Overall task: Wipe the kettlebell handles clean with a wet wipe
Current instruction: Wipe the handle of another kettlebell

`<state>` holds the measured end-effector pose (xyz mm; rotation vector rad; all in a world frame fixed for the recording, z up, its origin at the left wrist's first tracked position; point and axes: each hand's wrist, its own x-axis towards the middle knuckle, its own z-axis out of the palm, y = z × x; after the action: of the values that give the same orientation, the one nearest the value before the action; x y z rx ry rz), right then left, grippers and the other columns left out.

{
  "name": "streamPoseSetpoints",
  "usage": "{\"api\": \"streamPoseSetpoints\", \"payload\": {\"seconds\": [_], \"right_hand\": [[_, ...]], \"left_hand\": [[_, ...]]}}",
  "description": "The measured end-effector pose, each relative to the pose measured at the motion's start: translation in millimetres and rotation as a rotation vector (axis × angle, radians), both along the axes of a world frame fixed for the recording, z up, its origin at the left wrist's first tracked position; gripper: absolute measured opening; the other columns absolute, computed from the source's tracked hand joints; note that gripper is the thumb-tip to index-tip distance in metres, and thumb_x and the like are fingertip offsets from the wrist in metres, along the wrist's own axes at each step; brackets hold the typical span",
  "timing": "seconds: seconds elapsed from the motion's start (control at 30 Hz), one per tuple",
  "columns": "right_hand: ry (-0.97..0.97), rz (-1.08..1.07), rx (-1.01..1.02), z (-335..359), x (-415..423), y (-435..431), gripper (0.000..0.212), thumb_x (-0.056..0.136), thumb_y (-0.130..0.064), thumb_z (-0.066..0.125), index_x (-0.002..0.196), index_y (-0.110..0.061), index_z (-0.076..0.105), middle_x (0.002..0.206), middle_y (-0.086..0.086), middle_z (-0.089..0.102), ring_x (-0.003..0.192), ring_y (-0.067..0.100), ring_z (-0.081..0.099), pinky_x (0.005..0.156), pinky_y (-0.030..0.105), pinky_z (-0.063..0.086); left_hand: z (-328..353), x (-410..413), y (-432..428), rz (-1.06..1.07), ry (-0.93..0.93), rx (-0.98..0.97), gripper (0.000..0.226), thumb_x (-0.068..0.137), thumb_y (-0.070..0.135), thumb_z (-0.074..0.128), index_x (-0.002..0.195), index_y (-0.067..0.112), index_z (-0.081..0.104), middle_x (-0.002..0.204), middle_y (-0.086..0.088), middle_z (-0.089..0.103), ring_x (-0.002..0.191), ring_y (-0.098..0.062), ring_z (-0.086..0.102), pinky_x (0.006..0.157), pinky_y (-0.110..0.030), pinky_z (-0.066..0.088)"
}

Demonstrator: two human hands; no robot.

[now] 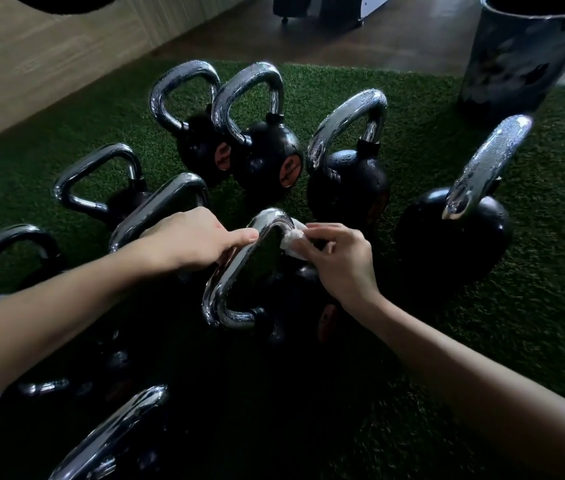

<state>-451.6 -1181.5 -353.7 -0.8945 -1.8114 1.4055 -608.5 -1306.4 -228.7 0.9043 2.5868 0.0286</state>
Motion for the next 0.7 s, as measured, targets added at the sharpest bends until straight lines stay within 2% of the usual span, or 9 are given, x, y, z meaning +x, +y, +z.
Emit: {"api": "streamPoseSetpoints", "payload": {"seconds": [0.07, 0.1, 0.2, 0.27, 0.33, 0.47, 0.53, 0.63, 0.7], "right_hand": [[0.018, 0.035, 0.07, 9, -7, 3, 0.027, 0.078, -0.041, 0.086, 0.096, -0.022, 0.083, 0.072, -0.023, 0.07, 0.054, -0.003, 0.054, 0.055, 0.015, 0.041], [0.028, 0.038, 0.103, 11, -10, 3, 0.027, 0.077, -0.043, 0.086, 0.096, -0.023, 0.082, 0.071, -0.021, 0.071, 0.05, 0.0, 0.051, 0.051, 0.016, 0.04], [0.034, 0.037, 0.101, 5, -10, 1, 0.03, 0.077, -0.039, 0.087, 0.101, -0.024, 0.078, 0.086, -0.014, 0.077, 0.057, -0.002, 0.058, 0.058, 0.016, 0.046], [0.018, 0.057, 0.053, 3, -10, 2, 0.029, 0.079, -0.036, 0.087, 0.104, -0.023, 0.08, 0.089, -0.012, 0.078, 0.07, -0.007, 0.066, 0.069, 0.015, 0.052], [0.037, 0.089, 0.049, 8, -13, 3, 0.026, 0.08, -0.034, 0.086, 0.102, -0.022, 0.082, 0.089, -0.013, 0.078, 0.076, -0.009, 0.069, 0.07, 0.012, 0.053], [0.115, 0.13, 0.03, 17, -21, 2, 0.024, 0.077, -0.028, 0.089, 0.099, -0.019, 0.083, 0.071, -0.021, 0.071, 0.059, -0.009, 0.06, 0.059, 0.006, 0.043], [0.096, 0.141, -0.031, 12, -21, 2, 0.024, 0.078, -0.028, 0.089, 0.1, -0.021, 0.083, 0.069, -0.024, 0.071, 0.059, -0.007, 0.06, 0.061, 0.011, 0.047], [0.118, 0.177, -0.249, 7, -24, 3, 0.035, 0.077, -0.031, 0.09, 0.107, -0.017, 0.08, 0.095, -0.006, 0.08, 0.092, 0.007, 0.075, 0.09, 0.035, 0.06], [0.162, 0.205, -0.295, 11, -30, 1, 0.037, 0.076, -0.027, 0.09, 0.108, -0.013, 0.08, 0.097, -0.001, 0.08, 0.095, 0.014, 0.076, 0.092, 0.039, 0.06]], "left_hand": [[-1, -2, -3, 0.035, -0.067, 0.025, 0.088, 0.057, 0.093, 0.046, 0.073, 0.013, 0.08, 0.077, -0.004, 0.077, 0.077, -0.025, 0.072, 0.081, -0.039, 0.055], [-1, -1, -5, 0.048, -0.105, 0.046, 0.086, 0.055, 0.092, 0.047, 0.071, 0.015, 0.081, 0.074, -0.001, 0.077, 0.081, -0.025, 0.073, 0.086, -0.041, 0.056], [-5, 3, -13, 0.087, -0.19, 0.144, 0.067, 0.073, 0.081, 0.058, 0.066, 0.019, 0.081, 0.068, 0.005, 0.076, 0.078, -0.02, 0.071, 0.087, -0.037, 0.054], [-6, 7, -16, 0.111, -0.227, 0.183, 0.061, 0.08, 0.075, 0.06, 0.066, 0.018, 0.08, 0.068, 0.006, 0.076, 0.077, -0.017, 0.069, 0.082, -0.034, 0.049], [-6, 9, -17, 0.13, -0.257, 0.196, 0.06, 0.082, 0.072, 0.061, 0.069, 0.017, 0.081, 0.069, 0.006, 0.076, 0.079, -0.015, 0.069, 0.082, -0.034, 0.046], [-7, 11, -18, 0.179, -0.364, 0.24, 0.055, 0.081, 0.068, 0.066, 0.071, 0.017, 0.082, 0.073, 0.001, 0.078, 0.085, -0.017, 0.074, 0.098, -0.034, 0.049], [-8, 11, -22, 0.198, -0.411, 0.251, 0.052, 0.081, 0.067, 0.068, 0.072, 0.017, 0.083, 0.076, -0.002, 0.078, 0.087, -0.02, 0.075, 0.101, -0.037, 0.05], [-8, 12, -27, 0.256, -0.47, 0.305, 0.054, 0.08, 0.063, 0.071, 0.079, 0.01, 0.083, 0.081, -0.008, 0.079, 0.091, -0.03, 0.075, 0.099, -0.041, 0.054], [-6, 12, -29, 0.305, -0.498, 0.327, 0.051, 0.082, 0.058, 0.071, 0.081, 0.008, 0.083, 0.083, -0.01, 0.079, 0.088, -0.031, 0.076, 0.092, -0.036, 0.057]]}}
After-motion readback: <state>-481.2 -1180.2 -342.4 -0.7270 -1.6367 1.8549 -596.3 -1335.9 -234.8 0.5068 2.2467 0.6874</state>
